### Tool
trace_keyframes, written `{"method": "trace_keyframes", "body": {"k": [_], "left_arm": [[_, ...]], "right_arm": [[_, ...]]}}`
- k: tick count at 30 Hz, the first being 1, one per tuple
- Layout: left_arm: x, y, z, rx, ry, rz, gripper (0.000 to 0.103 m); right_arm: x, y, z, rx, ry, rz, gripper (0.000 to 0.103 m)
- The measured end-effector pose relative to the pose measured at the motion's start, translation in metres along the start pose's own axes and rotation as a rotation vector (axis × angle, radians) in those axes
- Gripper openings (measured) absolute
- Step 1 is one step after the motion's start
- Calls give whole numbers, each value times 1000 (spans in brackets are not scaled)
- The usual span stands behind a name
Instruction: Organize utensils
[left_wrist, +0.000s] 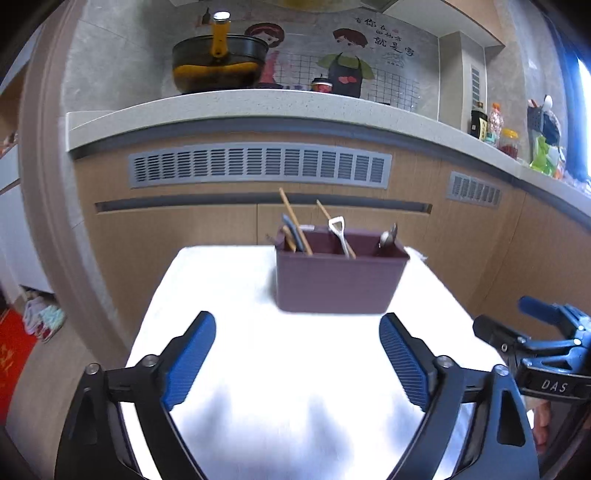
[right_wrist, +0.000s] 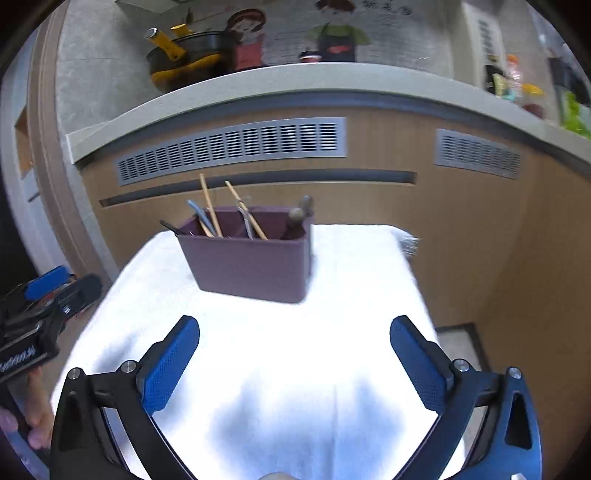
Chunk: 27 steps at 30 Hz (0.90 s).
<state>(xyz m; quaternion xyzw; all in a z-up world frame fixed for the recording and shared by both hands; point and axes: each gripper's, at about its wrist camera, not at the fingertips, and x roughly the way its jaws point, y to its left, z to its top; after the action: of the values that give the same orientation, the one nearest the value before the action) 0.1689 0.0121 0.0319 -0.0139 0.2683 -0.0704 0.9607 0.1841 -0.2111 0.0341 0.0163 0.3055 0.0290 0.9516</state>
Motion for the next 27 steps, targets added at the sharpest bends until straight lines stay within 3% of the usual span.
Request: {"method": "trace_keyframes", "body": {"k": [5,8,12,27], "left_arm": [[-20,-11,-23,20,14,40,98],[-23,-11,-30,-18,42,14,99],[-22,-13,-32,-18,68,20,99],[-28,-14,-27,-2,51,47,99]], "right_arm": [[-24,6,-19,-31,1,-55,103],[-32,9,-27,-40,1,-46,103],[-36,10,-33,-49,-1,-59,103],[-40,1,-29,-16,-10,-51,103]]}}
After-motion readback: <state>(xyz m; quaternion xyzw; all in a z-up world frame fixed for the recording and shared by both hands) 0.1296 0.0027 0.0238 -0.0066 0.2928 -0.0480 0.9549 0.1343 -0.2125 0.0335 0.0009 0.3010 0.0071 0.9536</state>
